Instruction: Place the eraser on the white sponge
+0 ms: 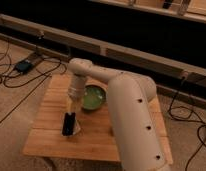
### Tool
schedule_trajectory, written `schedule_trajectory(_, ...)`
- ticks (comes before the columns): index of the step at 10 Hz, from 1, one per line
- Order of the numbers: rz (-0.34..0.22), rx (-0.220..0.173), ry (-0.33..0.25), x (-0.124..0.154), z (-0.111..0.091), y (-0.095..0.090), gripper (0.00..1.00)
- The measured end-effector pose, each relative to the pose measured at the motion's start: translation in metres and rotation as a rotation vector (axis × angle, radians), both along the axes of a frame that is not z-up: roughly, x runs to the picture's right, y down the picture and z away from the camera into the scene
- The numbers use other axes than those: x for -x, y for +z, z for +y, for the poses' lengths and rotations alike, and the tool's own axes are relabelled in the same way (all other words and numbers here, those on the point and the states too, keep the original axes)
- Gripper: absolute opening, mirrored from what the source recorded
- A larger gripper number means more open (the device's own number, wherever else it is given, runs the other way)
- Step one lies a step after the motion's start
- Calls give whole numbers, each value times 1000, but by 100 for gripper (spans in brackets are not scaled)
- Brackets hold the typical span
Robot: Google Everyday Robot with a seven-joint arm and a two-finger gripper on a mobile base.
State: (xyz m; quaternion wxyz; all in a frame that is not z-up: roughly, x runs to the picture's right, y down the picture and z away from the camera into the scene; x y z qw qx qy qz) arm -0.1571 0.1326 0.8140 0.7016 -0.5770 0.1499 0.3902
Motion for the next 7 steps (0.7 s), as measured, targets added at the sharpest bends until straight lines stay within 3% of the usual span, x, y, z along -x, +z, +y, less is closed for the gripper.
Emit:
schedule_trajectory(3,-9,-22,0,0,-3,1,80)
schedule_trajectory(5,-23,-78,-18,-1,-14,0,80)
schedule_trajectory(7,-24,-80,-21,-1,-13,1,80)
